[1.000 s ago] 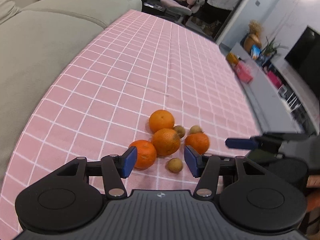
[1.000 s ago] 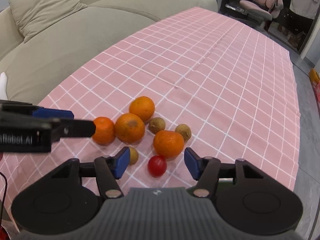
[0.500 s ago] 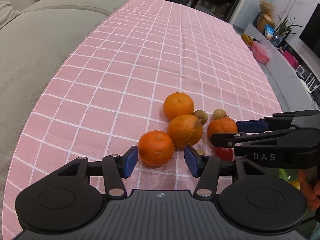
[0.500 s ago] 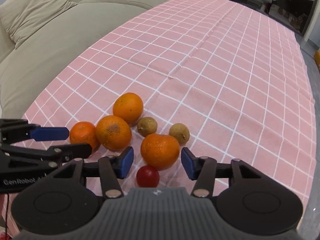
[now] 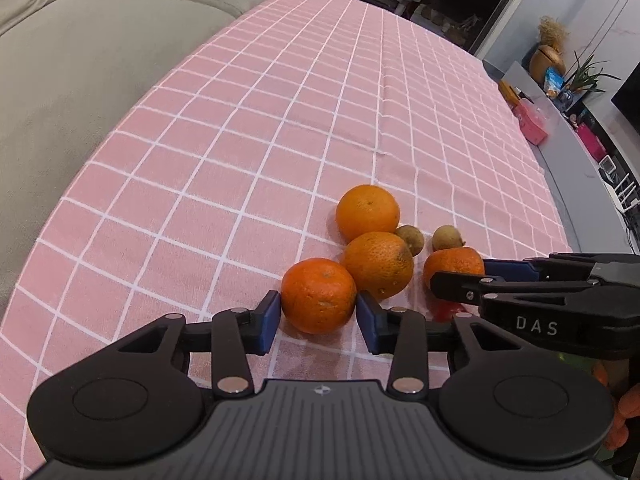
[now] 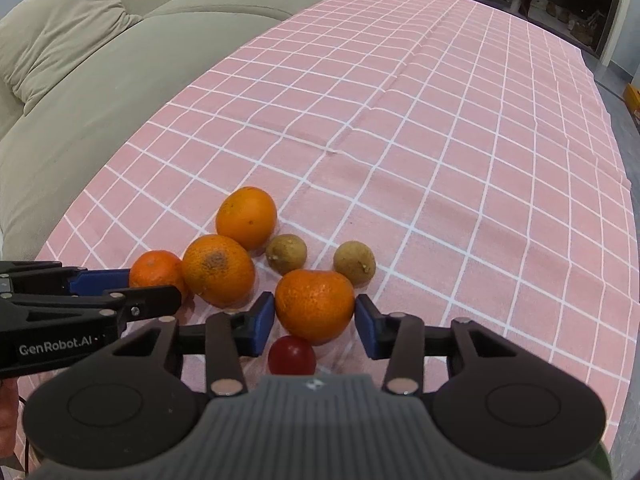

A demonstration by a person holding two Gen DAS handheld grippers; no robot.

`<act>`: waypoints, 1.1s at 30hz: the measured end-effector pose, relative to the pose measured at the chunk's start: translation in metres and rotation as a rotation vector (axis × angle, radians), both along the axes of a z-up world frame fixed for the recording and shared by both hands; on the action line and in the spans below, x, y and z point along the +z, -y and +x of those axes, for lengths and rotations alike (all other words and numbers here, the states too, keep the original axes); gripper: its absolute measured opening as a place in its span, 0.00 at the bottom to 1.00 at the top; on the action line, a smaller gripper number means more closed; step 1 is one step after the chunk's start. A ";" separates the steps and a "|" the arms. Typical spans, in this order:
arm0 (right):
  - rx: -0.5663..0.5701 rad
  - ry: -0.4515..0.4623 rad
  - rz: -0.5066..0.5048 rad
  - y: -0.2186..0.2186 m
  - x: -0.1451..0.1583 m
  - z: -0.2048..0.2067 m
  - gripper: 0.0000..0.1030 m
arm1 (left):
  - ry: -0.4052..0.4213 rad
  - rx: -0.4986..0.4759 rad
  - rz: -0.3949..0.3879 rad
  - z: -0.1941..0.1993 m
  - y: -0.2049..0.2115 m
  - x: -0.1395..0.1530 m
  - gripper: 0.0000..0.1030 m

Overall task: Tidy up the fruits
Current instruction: 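Move both tools back to the oranges and grasp one orange each, then lower both held oranges into the colander and open both tools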

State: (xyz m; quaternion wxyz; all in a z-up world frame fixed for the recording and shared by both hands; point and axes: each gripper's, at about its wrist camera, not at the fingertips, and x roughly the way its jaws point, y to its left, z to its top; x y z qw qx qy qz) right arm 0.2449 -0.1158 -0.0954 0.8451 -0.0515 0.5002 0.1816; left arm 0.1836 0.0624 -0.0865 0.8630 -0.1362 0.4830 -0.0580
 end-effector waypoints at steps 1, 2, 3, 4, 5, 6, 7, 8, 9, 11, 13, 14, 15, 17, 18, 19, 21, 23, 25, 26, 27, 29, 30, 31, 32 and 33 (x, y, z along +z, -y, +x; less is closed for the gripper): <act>0.003 0.008 0.002 -0.001 0.003 -0.002 0.39 | 0.005 -0.003 0.001 -0.001 0.001 0.003 0.45; 0.005 0.017 0.001 -0.001 0.006 -0.004 0.39 | 0.011 -0.003 0.002 -0.002 0.001 0.007 0.45; 0.007 0.025 0.001 -0.002 0.009 -0.007 0.39 | 0.016 -0.002 0.003 -0.003 0.002 0.011 0.45; 0.008 0.035 0.004 -0.002 0.015 -0.010 0.39 | 0.022 -0.003 0.001 -0.005 0.002 0.015 0.45; 0.009 0.042 0.007 -0.002 0.019 -0.013 0.39 | 0.031 -0.004 -0.003 -0.007 0.003 0.020 0.45; 0.010 0.050 0.011 -0.001 0.024 -0.016 0.39 | 0.040 -0.007 -0.009 -0.009 0.004 0.025 0.45; 0.012 0.064 0.014 0.000 0.030 -0.020 0.39 | 0.049 -0.008 -0.015 -0.011 0.004 0.030 0.45; 0.013 0.076 0.017 0.001 0.035 -0.025 0.39 | 0.059 -0.012 -0.021 -0.014 0.005 0.035 0.45; 0.012 0.085 0.021 0.002 0.041 -0.029 0.39 | 0.067 -0.018 -0.026 -0.016 0.007 0.040 0.45; 0.006 0.106 0.036 0.007 0.053 -0.039 0.39 | 0.081 -0.033 -0.031 -0.020 0.011 0.051 0.45; -0.002 0.121 0.053 0.013 0.064 -0.050 0.39 | 0.098 -0.053 -0.038 -0.026 0.016 0.063 0.45; -0.008 0.129 0.061 0.016 0.071 -0.057 0.39 | 0.107 -0.064 -0.041 -0.028 0.019 0.068 0.45; -0.014 0.138 0.069 0.020 0.076 -0.064 0.39 | 0.118 -0.077 -0.043 -0.031 0.022 0.073 0.45; -0.028 0.146 0.080 0.029 0.085 -0.076 0.39 | 0.137 -0.104 -0.043 -0.036 0.030 0.082 0.45; -0.036 0.150 0.085 0.033 0.089 -0.083 0.39 | 0.144 -0.119 -0.043 -0.038 0.034 0.086 0.45; -0.046 0.153 0.091 0.037 0.093 -0.091 0.39 | 0.152 -0.134 -0.044 -0.041 0.038 0.090 0.45; -0.064 0.164 0.096 0.047 0.101 -0.106 0.39 | 0.164 -0.168 -0.050 -0.045 0.047 0.096 0.45; -0.078 0.180 0.081 0.056 0.107 -0.120 0.39 | 0.177 -0.213 -0.059 -0.050 0.059 0.102 0.45; -0.088 0.191 0.063 0.064 0.111 -0.135 0.39 | 0.186 -0.263 -0.053 -0.055 0.071 0.105 0.45; -0.094 0.192 0.054 0.069 0.112 -0.141 0.39 | 0.189 -0.288 -0.045 -0.057 0.078 0.106 0.45; -0.100 0.192 0.041 0.073 0.112 -0.147 0.39 | 0.190 -0.312 -0.035 -0.059 0.084 0.106 0.45; -0.113 0.189 0.017 0.079 0.110 -0.156 0.39 | 0.186 -0.362 -0.012 -0.063 0.098 0.105 0.45; -0.123 0.184 0.003 0.084 0.108 -0.161 0.39 | 0.181 -0.387 0.001 -0.064 0.106 0.103 0.45; -0.131 0.178 -0.008 0.088 0.107 -0.164 0.39 | 0.177 -0.409 0.010 -0.067 0.112 0.101 0.45; -0.139 0.174 -0.020 0.091 0.105 -0.166 0.39 | 0.173 -0.435 0.020 -0.068 0.119 0.099 0.45; -0.148 0.169 -0.037 0.095 0.103 -0.169 0.39 | 0.169 -0.459 0.029 -0.071 0.126 0.098 0.45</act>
